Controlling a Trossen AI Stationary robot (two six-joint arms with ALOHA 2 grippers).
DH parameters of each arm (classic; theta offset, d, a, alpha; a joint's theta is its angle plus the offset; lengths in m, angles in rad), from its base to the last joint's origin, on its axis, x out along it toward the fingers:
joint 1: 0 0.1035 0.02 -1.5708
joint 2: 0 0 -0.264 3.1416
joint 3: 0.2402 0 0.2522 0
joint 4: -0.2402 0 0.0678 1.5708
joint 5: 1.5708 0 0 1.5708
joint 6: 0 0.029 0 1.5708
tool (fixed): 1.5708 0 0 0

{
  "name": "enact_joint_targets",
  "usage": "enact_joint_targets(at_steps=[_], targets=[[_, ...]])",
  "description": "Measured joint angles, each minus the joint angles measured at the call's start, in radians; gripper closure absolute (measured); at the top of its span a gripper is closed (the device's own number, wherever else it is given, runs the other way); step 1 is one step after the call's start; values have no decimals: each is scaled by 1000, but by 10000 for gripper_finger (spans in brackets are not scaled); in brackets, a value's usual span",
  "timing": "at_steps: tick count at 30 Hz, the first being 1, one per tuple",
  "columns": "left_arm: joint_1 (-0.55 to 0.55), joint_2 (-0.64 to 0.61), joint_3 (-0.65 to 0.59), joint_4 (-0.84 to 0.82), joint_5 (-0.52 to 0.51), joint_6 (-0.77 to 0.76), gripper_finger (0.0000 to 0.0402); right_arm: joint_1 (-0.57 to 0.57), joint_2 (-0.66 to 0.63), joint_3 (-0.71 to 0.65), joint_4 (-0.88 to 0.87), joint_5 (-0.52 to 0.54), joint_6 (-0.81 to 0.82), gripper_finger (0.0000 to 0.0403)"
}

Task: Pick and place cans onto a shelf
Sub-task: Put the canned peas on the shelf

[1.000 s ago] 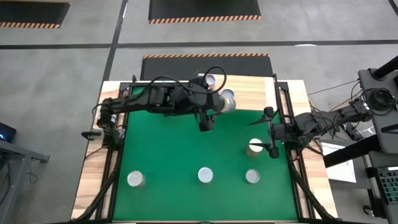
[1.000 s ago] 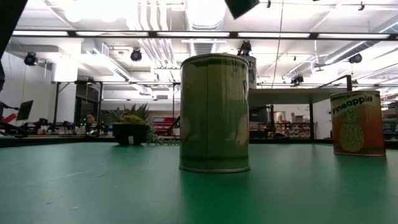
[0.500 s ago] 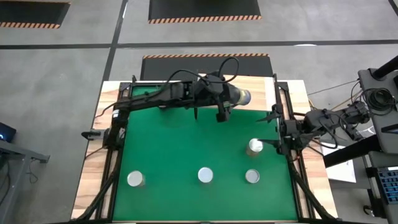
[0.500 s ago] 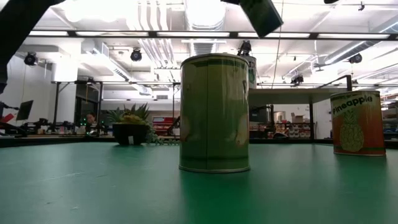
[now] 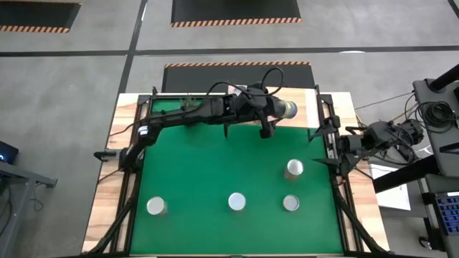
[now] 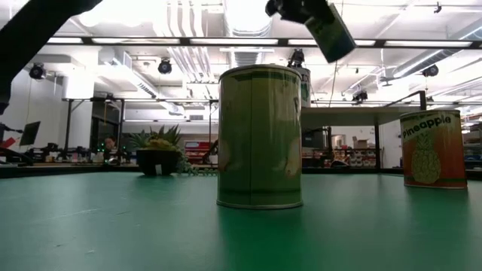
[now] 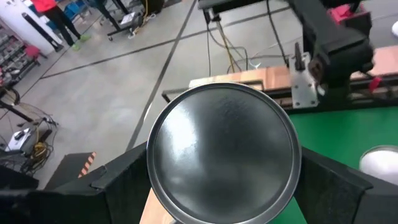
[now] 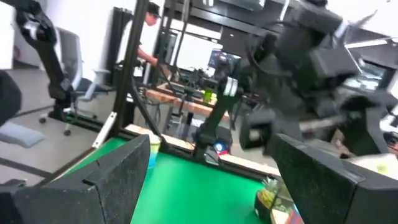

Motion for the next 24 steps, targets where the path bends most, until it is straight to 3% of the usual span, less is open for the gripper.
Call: enact_joint_targets(at_steps=[24], targets=[[37,123,-1,87,-1,-7,92,0,-33,-16,-3,1,-2,77]])
